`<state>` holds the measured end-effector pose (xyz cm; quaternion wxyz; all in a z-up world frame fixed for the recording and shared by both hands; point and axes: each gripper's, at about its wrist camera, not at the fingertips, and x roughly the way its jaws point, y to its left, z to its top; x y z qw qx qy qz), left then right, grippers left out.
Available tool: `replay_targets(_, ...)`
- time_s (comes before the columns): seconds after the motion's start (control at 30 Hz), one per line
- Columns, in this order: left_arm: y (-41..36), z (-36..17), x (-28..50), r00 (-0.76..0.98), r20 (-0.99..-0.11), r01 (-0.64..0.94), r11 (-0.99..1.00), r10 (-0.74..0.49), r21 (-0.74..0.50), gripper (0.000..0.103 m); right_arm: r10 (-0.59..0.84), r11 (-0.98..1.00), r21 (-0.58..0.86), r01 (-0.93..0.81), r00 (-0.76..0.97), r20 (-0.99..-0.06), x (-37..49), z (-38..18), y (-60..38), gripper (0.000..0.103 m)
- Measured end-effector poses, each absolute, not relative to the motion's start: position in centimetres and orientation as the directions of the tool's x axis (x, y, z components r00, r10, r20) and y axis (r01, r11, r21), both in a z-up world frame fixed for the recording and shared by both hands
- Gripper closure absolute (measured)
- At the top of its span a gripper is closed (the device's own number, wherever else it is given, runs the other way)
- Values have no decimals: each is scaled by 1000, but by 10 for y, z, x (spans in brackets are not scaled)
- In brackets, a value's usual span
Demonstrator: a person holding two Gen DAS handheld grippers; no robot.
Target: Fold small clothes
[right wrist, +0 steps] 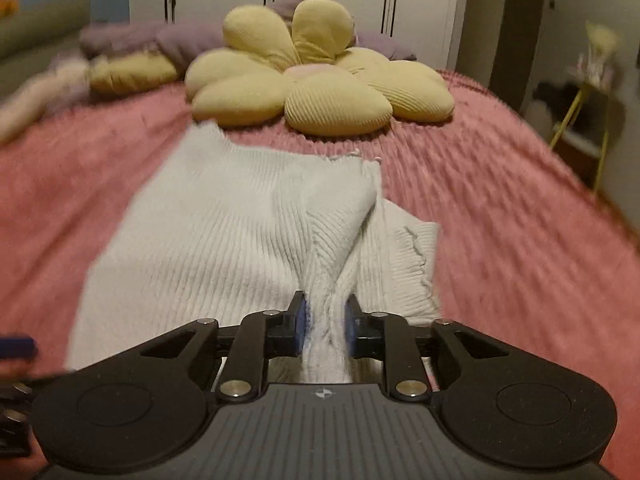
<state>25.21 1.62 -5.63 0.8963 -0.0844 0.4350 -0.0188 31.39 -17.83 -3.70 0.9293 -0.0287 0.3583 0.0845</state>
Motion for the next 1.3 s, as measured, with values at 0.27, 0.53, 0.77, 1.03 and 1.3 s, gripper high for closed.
replay_targets(0.27, 13, -48, 249, 634, -767, -49, 986, -94, -161, 24, 291, 956, 239, -172, 682, -671, 326, -34, -200, 86)
replay_targets(0.53, -1, -51, 259, 616, -783, -31, 990, -90, -138, 22, -3, 983, -160, -93, 856, -517, 295, -25, -180, 86)
replay_targets(0.77, 9, -45, 258, 623, -778, -55, 989, -76, -140, 21, 46, 996, -32, -82, 792, -609, 310, -43, -213, 64)
replay_targets(1.03, 11, -18, 303, 677, -731, -123, 966, -85, -226, 23, 111, 993, 34, -109, 852, -512, 303, -16, -210, 80)
replay_targets(1.3, -21, -51, 353, 605, -791, -121, 971, -94, -208, 26, 102, 983, -71, -168, 829, -550, 321, -38, -186, 92)
